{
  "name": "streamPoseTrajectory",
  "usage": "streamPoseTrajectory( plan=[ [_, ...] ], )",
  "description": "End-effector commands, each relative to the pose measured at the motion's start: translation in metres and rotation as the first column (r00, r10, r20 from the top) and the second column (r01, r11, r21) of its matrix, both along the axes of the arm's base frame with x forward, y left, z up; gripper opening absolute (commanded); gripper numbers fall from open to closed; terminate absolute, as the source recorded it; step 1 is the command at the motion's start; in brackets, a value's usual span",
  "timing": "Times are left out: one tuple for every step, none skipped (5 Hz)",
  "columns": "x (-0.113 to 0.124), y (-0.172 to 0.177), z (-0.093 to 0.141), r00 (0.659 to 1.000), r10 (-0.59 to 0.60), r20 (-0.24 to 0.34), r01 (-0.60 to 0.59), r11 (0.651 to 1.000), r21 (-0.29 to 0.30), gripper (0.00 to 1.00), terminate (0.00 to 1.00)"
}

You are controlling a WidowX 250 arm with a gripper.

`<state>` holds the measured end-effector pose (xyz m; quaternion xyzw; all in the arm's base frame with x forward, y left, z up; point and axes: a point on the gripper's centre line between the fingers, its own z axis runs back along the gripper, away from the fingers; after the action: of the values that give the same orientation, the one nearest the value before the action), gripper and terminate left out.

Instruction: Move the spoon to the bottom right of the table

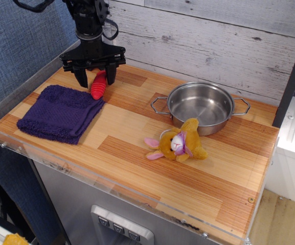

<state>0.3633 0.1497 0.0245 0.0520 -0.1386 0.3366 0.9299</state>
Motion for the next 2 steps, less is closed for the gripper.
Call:
streamPoseTrajectory(
  plan=[
    [-0.0008, -0.0004, 0.0195, 0.999, -0.007, 0.044, 0.006, 1.000, 0.024, 0.00, 0.00],
    [-0.0010, -0.0014, 0.0230, 0.999, -0.004, 0.049, 0.003, 1.000, 0.019, 0.00, 0.00]
  ],
)
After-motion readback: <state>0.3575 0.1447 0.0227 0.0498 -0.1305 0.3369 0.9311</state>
